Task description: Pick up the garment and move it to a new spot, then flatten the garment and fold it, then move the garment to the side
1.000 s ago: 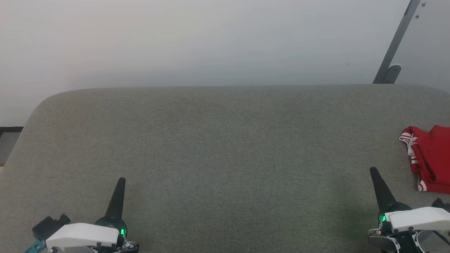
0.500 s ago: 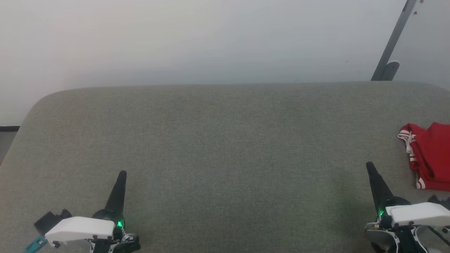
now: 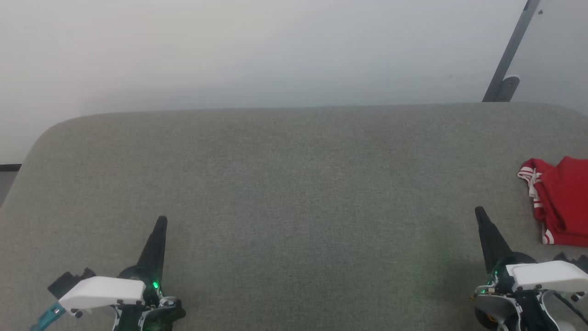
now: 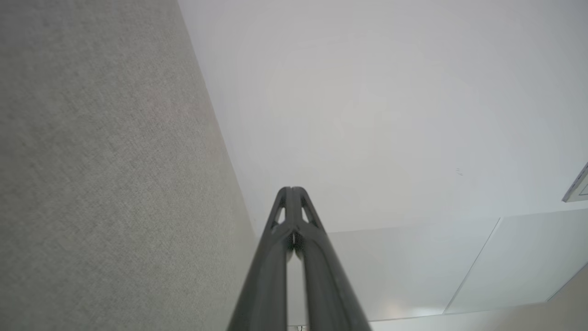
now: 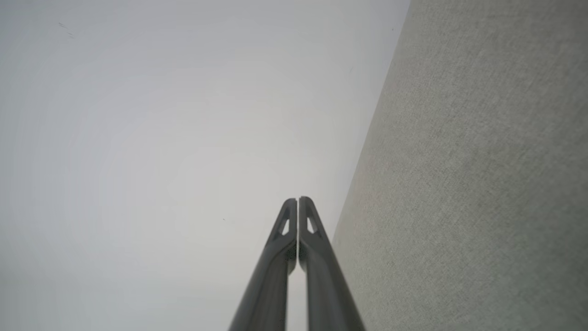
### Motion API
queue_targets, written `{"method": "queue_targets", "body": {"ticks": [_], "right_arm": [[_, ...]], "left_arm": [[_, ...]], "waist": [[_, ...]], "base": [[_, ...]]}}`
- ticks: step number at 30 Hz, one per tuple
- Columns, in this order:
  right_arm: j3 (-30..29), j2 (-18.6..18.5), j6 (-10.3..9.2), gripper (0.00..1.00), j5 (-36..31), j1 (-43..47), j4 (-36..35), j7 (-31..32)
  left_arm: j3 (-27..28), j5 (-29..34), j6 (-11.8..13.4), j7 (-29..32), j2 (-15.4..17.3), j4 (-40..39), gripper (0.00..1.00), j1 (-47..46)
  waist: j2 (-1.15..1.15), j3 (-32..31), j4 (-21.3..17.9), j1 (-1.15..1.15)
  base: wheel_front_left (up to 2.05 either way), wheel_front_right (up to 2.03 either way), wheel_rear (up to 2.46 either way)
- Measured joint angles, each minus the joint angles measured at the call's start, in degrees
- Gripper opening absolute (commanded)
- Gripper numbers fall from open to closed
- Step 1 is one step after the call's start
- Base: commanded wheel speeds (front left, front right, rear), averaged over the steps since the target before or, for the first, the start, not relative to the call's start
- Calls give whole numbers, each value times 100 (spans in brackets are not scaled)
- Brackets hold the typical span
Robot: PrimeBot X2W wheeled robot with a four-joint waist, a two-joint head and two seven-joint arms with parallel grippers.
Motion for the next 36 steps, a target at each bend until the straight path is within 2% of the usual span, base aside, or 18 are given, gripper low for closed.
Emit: {"method": "queue_targets", "body": {"ticks": [14, 36], "right_arm": [[-31, 68, 0, 0, 447, -114, 64, 124], [-31, 69, 0, 0, 448, -115, 67, 124]], "left_arm": [[37, -498, -1, 163, -23, 87, 0, -190], [67, -495, 0, 181, -40, 92, 0, -190]], "waist": [[0, 54, -49, 0], [0, 54, -49, 0]], "base": [[0, 0, 0], [0, 0, 0]]}}
